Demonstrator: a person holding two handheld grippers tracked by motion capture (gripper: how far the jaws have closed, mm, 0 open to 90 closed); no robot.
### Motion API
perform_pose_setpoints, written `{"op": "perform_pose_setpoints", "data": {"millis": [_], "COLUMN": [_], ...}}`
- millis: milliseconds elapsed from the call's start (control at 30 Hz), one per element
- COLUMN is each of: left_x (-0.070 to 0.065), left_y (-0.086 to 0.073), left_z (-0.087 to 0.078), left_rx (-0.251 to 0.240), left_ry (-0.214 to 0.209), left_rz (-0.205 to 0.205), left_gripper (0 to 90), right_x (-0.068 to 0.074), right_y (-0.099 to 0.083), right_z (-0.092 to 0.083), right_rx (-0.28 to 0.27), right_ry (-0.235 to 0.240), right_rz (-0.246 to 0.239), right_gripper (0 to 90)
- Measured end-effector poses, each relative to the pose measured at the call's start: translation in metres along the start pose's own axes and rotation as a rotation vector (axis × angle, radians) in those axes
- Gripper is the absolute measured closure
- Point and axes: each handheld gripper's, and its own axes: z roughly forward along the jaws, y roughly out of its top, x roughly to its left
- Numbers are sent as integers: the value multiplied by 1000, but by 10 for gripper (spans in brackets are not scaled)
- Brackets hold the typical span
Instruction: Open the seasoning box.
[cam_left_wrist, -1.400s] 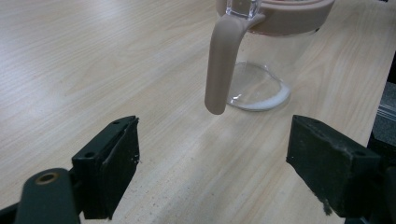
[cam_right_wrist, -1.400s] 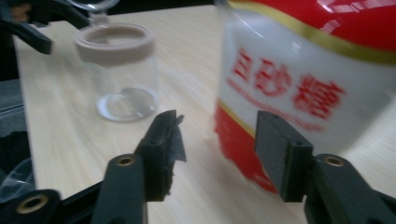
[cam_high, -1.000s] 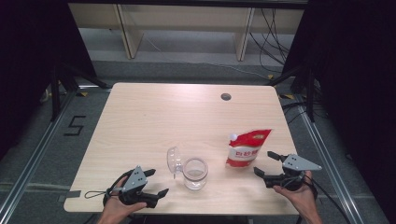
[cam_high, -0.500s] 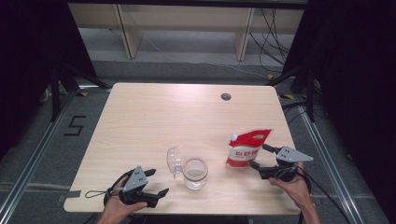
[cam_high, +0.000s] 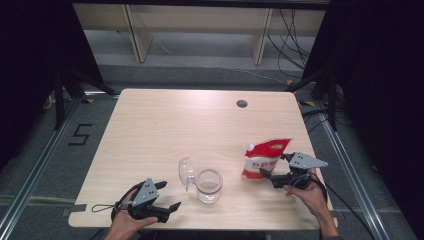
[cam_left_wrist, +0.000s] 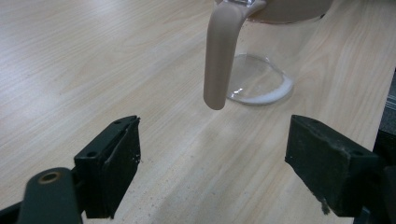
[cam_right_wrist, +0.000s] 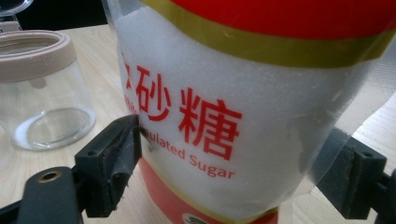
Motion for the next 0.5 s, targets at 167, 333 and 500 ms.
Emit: {"op": "perform_pose_setpoints", "data": {"millis": [167, 333, 500], "left_x": [0, 0, -1], "left_y": [0, 0, 0], "left_z": [-1, -1, -2], "left_rx": [5, -1, 1], "left_ry": [0, 1, 10], "left_rz": [17, 15, -11], "left_gripper": [179, 180, 180], "right_x": [7, 28, 42], "right_y": [4, 9, 11], "right_z": [-2, -5, -7], "right_rx": [49, 77, 105], "right_ry": [-47, -126, -195], "right_rz": [30, 45, 102], "right_gripper": [202, 304, 338]}}
